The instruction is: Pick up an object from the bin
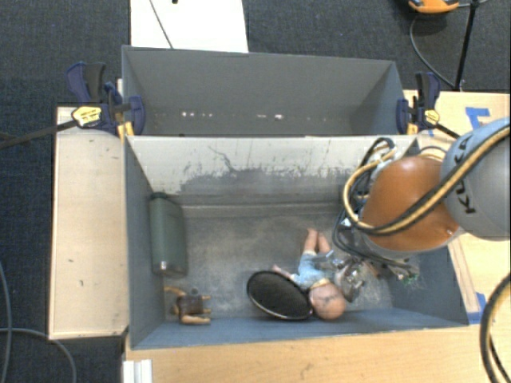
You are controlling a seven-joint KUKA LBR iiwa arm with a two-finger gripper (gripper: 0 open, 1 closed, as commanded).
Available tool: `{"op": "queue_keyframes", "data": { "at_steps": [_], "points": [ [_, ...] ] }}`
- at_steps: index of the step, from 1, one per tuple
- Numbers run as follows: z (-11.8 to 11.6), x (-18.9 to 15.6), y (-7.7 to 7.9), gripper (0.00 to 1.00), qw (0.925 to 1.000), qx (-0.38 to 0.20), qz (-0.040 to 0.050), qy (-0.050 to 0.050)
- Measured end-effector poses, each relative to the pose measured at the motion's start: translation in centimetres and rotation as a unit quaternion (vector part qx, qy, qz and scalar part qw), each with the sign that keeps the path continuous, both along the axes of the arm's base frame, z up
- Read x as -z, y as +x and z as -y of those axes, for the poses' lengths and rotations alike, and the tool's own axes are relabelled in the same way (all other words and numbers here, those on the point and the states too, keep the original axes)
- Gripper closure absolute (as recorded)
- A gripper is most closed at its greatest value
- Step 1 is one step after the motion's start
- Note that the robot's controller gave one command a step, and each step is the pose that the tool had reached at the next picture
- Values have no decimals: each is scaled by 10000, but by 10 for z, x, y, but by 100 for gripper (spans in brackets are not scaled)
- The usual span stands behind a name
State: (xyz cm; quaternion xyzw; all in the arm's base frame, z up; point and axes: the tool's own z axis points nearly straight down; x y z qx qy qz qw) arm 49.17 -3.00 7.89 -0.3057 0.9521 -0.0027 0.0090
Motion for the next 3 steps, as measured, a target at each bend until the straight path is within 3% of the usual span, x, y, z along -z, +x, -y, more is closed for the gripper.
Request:
{"op": "queue_keyframes", "data": {
  "at_steps": [1,3],
  "points": [
    [-1,-20,-2,100,10000,7,-74,3],
    [-1,-39,0,100,10000,18,-57,1]
  ]
}}
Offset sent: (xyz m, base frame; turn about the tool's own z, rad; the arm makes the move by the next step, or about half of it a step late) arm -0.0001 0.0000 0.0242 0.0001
